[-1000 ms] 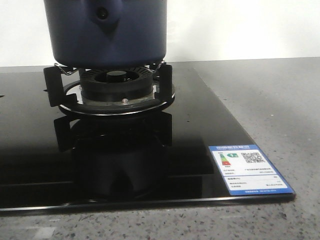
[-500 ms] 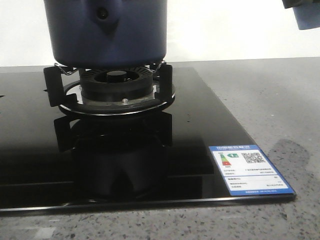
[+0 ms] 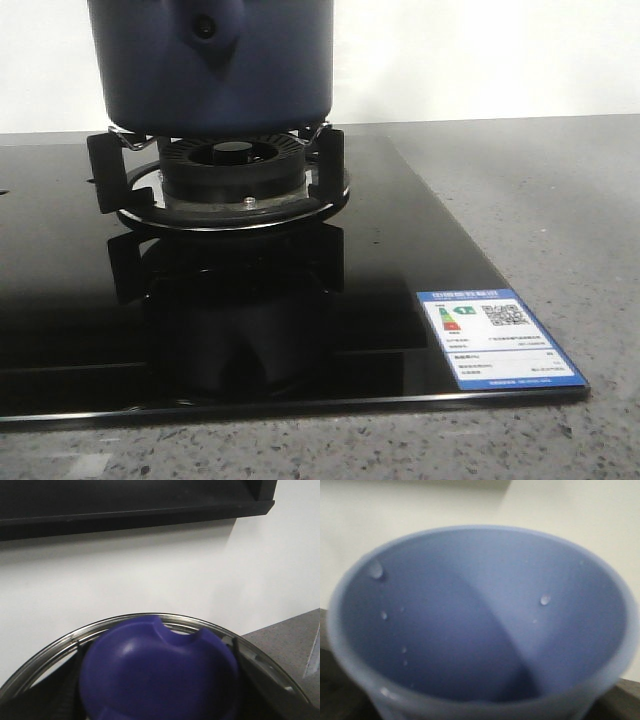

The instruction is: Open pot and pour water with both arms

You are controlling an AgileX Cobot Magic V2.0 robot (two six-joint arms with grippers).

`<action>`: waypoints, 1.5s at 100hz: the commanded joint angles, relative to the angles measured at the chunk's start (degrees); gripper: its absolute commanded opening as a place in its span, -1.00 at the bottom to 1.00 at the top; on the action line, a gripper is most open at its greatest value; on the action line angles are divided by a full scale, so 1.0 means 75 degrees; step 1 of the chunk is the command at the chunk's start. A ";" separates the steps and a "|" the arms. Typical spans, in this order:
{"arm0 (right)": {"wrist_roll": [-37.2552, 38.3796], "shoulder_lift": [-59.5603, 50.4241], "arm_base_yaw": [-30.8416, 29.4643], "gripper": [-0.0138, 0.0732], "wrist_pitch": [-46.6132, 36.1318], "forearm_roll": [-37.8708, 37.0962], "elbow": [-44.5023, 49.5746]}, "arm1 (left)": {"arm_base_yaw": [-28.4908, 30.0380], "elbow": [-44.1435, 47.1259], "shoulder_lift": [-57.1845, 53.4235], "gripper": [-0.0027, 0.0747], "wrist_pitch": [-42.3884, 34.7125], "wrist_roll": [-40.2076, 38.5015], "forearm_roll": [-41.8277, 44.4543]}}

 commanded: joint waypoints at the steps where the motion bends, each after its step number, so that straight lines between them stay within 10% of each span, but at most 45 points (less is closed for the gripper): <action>1: -0.0883 -0.0230 -0.0128 -0.05 -0.0753 0.0414 0.0083 | 0.0026 -0.0280 -0.0240 -0.03 -0.0792 0.0009 -0.0034; 44: -0.1316 0.0439 -0.2505 -0.05 -0.3121 0.0777 0.1820 | 0.0026 -0.0280 -0.0240 -0.03 -0.0812 0.0009 -0.0034; 119: -0.1455 0.2208 -0.2539 -0.04 -0.3638 0.0665 0.1825 | 0.0026 -0.0280 -0.0240 -0.03 -0.0812 0.0009 -0.0034; 150: -0.1455 0.2120 -0.2539 0.83 -0.3687 0.0665 0.1856 | 0.0026 -0.0280 -0.0240 -0.03 -0.0812 0.0009 -0.0034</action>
